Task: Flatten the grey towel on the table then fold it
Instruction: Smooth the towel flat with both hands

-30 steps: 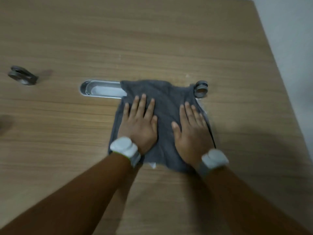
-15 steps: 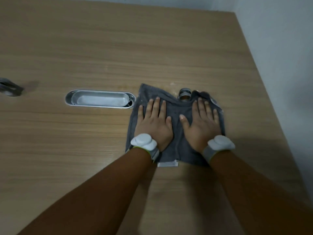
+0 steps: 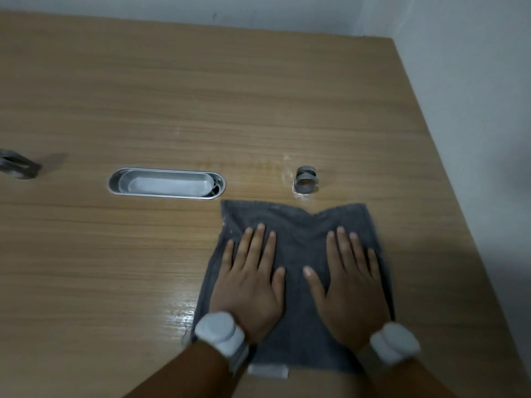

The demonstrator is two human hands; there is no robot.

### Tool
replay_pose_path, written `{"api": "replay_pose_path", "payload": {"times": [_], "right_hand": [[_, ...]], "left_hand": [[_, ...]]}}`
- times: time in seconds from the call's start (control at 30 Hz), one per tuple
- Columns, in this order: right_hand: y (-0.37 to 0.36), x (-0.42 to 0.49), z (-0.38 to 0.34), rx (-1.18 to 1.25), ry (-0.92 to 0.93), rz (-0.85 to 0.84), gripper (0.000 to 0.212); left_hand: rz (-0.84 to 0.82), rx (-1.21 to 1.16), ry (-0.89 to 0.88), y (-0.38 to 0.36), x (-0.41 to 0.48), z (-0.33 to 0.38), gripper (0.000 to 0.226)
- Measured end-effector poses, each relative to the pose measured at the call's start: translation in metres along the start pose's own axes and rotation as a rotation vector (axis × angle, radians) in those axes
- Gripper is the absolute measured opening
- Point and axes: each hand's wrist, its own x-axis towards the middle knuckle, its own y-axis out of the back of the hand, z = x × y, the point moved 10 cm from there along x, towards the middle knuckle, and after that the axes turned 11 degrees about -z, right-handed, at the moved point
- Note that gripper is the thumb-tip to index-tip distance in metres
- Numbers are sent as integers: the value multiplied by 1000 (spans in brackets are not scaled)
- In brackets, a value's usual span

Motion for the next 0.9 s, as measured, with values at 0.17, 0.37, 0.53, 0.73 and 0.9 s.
{"api": "replay_pose_path", "payload": {"times": [0.17, 0.37, 0.53, 0.73, 0.9], "right_hand": [[18, 92, 14, -21, -58, -39, 88], [13, 58, 4, 15, 16, -37, 71], [2, -44, 48, 26, -69, 23, 74], [8, -25, 86, -1, -136, -45, 88], [26, 52, 94, -10, -141, 13, 85]], "left_hand": [[14, -61, 122, 25, 80, -4, 70], [-14, -5, 35, 17, 60, 14, 65], [-18, 2, -111, -23, -21, 60, 63], [2, -40, -99, -23, -4, 91, 66], [26, -51, -16, 5, 68, 80, 67]]}}
